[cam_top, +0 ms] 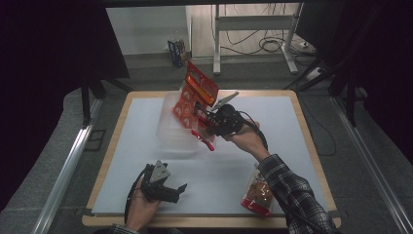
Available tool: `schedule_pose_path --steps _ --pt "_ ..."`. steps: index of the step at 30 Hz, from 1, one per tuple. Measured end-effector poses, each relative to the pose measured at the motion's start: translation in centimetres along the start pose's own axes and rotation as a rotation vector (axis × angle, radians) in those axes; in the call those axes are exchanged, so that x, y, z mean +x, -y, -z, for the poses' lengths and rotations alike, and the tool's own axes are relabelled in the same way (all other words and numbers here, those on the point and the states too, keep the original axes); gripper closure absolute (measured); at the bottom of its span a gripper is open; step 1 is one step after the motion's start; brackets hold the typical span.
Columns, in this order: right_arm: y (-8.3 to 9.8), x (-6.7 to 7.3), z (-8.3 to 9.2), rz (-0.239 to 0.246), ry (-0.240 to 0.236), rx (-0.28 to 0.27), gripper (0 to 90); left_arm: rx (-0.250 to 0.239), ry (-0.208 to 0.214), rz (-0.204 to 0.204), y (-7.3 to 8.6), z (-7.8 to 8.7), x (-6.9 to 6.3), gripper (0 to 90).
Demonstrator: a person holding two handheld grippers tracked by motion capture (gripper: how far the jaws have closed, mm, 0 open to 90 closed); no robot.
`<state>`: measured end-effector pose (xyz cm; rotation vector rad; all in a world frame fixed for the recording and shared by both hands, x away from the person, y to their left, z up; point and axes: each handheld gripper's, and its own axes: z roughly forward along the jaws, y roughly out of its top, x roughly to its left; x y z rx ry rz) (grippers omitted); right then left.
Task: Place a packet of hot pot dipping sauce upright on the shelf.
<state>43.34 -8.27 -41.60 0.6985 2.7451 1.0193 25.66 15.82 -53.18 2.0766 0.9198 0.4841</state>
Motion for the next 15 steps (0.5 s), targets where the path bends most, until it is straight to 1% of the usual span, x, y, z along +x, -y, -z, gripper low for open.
schedule_pose_path --steps 3,11,15 --pt "-0.6 0.1 -0.3 0.015 0.009 0.002 71.3 -0.001 0.002 0.001 0.0 0.0 0.0 0.2" --pt "-1.8 0.2 -1.1 0.026 0.011 -0.013 71.6 0.003 0.004 -0.003 0.0 0.0 -0.1 0.2" --pt "-2.4 0.3 -1.6 0.03 0.011 -0.012 71.8 0.003 0.007 -0.001 0.0 0.0 -0.1 0.2"
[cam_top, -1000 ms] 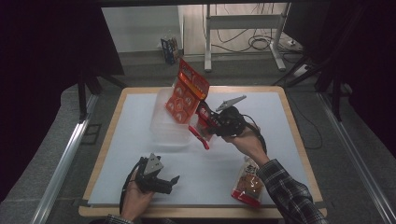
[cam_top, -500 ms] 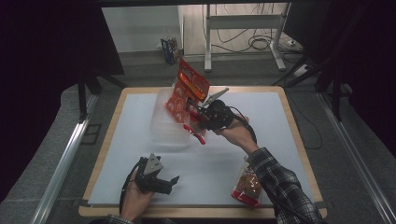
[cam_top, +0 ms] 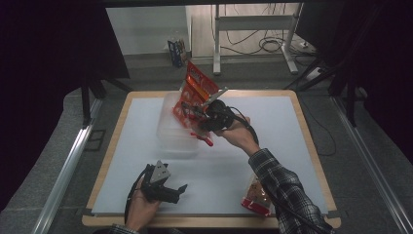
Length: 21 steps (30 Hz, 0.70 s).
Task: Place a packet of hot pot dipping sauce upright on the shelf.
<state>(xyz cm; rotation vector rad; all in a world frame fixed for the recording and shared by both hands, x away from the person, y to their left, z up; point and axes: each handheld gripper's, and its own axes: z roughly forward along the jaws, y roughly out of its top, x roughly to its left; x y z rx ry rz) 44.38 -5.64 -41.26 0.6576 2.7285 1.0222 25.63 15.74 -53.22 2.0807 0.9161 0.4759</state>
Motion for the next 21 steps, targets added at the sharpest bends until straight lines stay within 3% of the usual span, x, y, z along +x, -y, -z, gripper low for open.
schedule_pose_path --steps 9,17,21 --pt "-0.9 0.4 -1.7 0.011 -0.006 0.0 72.1 0.004 0.001 -0.004 0.0 0.0 0.0 0.2" --pt "-2.2 0.7 -3.4 0.065 -0.005 0.011 72.0 0.003 0.001 -0.003 0.0 0.1 -0.1 0.2" --pt "-2.4 0.1 -3.6 0.049 -0.027 0.009 71.7 0.002 0.002 -0.003 0.0 0.1 -0.1 0.2"
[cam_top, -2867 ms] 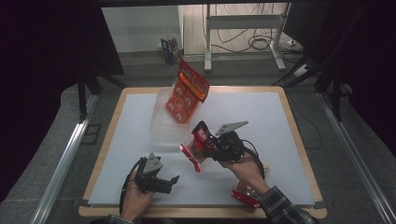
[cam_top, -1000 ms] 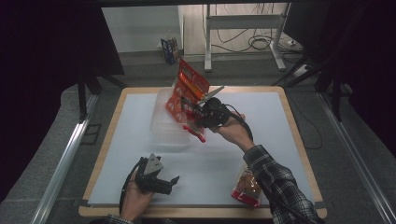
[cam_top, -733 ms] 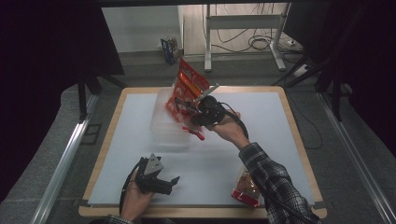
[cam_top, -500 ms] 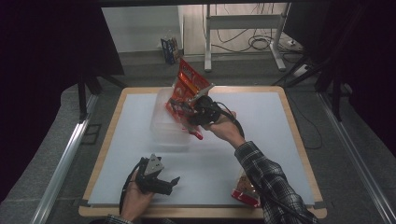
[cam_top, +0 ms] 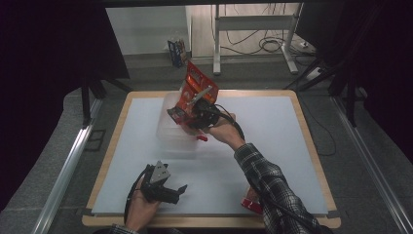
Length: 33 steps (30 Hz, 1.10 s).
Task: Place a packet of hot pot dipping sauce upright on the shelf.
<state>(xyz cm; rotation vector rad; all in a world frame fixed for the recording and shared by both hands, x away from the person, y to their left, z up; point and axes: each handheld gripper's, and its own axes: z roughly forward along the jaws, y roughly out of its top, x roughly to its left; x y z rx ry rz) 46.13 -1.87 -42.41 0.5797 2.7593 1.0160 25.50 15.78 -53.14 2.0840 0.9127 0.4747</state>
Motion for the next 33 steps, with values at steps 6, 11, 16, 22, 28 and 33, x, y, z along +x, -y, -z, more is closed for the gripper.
schedule_pose_path --steps 6,11,16,22,28,33 --pt "0.4 -0.4 0.2 -0.032 0.002 -0.014 63.3 0.001 0.0 -0.001 0.0 0.0 0.0 0.2" --pt "0.8 -0.5 0.7 -0.041 0.016 -0.013 57.4 0.0 -0.001 0.0 0.0 0.0 0.0 0.2" --pt "1.5 -1.0 1.5 -0.054 0.02 -0.016 58.4 0.001 0.0 -0.001 0.0 0.0 0.0 0.2" --pt "2.7 -1.7 2.3 -0.059 0.029 0.011 66.8 0.002 0.0 0.0 0.0 -0.1 -0.1 0.2" --pt "3.7 -1.9 2.2 -0.049 0.023 0.049 78.3 0.004 -0.002 0.001 0.0 -0.2 -0.1 0.2" --pt "4.0 -1.9 1.7 -0.047 0.032 0.07 88.8 0.007 -0.001 0.002 0.0 -0.2 -0.1 0.2"
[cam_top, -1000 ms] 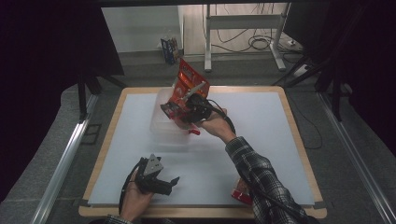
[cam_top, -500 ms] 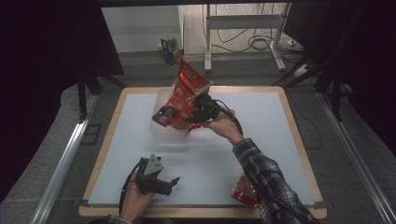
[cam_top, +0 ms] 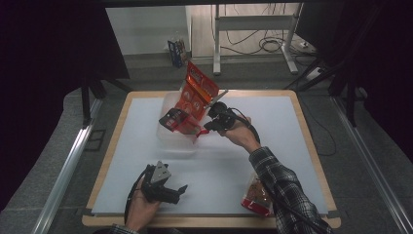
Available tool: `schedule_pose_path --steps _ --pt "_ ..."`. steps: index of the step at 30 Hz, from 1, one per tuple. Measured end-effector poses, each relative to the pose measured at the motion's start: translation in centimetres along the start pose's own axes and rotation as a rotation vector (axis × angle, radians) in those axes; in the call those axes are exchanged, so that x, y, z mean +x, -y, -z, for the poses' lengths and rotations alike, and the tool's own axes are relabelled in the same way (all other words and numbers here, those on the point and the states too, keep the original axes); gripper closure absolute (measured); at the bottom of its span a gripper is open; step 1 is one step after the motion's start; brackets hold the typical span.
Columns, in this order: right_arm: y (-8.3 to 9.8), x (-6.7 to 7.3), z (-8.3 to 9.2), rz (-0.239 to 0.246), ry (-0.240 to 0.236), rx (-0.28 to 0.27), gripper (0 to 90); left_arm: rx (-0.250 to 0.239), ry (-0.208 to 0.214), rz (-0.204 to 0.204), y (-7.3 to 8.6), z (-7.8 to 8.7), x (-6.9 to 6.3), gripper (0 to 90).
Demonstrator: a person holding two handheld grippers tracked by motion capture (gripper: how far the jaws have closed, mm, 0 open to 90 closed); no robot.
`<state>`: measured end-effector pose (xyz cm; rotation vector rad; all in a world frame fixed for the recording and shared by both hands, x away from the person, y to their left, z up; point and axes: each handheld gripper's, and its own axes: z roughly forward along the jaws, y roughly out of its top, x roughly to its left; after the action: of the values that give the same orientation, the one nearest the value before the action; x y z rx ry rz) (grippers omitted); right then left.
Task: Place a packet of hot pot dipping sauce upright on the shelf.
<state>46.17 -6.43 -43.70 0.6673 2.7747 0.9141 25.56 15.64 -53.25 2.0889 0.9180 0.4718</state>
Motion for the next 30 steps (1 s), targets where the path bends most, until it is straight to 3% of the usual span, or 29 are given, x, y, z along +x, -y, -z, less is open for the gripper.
schedule_pose_path --steps 19,30 --pt "-0.8 1.3 -3.6 0.016 0.001 0.021 88.9 0.01 0.0 -0.008 0.0 -0.1 -0.1 0.2" --pt "-1.0 1.1 -4.4 -0.004 -0.039 0.006 88.5 0.013 -0.001 -0.009 0.0 -0.1 -0.2 0.3"
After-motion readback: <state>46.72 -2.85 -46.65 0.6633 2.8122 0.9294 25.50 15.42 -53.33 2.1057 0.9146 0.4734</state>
